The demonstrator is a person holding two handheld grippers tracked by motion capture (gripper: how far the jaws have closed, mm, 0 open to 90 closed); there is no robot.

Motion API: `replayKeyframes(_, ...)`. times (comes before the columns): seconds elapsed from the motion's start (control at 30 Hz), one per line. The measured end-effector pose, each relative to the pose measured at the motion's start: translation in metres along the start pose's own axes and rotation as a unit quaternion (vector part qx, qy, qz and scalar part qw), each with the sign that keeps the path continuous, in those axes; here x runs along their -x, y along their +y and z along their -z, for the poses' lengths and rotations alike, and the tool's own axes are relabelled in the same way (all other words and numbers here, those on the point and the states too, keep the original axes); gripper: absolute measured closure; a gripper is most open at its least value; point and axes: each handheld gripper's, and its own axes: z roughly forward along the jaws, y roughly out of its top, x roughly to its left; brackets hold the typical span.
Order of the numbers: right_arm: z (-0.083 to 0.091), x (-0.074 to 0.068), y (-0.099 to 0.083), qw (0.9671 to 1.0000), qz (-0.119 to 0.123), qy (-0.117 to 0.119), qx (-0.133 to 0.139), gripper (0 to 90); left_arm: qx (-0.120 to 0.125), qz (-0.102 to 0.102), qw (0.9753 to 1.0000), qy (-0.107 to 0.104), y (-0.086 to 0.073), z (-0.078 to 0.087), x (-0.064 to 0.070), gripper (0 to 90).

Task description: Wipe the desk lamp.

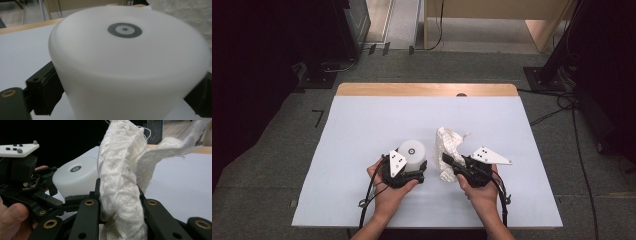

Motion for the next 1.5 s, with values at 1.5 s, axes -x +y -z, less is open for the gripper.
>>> replayKeyframes(1.5, -0.020, -0.028, -0.010, 0.9952, 0.055, 0.062, -0.052, 74.2, 0.034, 0.085, 0.9718, -0.217, 0.029, 0.022, -0.048, 8.5)
